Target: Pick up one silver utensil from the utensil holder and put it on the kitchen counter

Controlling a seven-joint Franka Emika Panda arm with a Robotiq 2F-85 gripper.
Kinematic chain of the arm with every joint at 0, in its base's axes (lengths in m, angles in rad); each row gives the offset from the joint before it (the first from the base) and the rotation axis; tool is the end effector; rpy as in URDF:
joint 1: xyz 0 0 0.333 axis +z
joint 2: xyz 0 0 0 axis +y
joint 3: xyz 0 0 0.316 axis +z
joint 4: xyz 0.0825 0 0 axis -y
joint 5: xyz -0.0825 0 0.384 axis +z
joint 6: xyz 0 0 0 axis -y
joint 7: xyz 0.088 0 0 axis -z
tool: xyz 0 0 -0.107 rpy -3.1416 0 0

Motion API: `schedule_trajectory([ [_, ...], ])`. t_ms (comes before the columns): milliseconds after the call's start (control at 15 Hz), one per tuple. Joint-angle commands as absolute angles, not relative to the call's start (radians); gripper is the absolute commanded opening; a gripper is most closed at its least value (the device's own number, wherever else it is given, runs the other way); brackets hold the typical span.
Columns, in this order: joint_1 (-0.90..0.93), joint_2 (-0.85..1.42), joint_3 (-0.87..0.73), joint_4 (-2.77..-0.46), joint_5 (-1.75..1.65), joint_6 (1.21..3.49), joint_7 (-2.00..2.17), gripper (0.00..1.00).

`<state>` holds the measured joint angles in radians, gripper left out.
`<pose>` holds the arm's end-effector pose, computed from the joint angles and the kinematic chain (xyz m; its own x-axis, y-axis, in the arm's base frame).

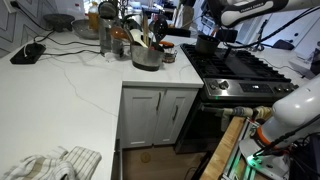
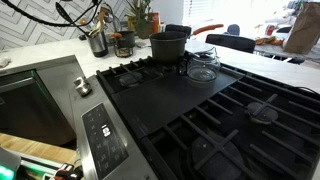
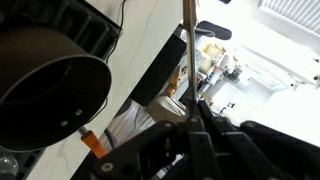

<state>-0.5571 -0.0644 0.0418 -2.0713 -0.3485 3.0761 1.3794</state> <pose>0.5177 -0.2608 0.5874 -0.2236 -0.8579 0.4626 -0.6192 -0.2415 -0.7471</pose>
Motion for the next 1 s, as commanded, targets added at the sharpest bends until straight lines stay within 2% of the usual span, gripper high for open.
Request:
schedule_trajectory([
  [0,-0.557,-0.062,0.048,-2.071,-0.352,3.076,1.390,0.05],
  [133,-0.557,-0.062,0.054,-2.070,-0.353,3.076,1.395,0.05],
  [200,-0.558,-0.063,0.055,-2.070,-0.353,3.076,1.395,0.01],
  [533,-0.589,0.027,0.071,-2.035,-0.565,3.188,1.658,0.01],
  [933,-0.532,0.121,-0.021,-1.925,-0.798,3.194,2.079,0.01],
])
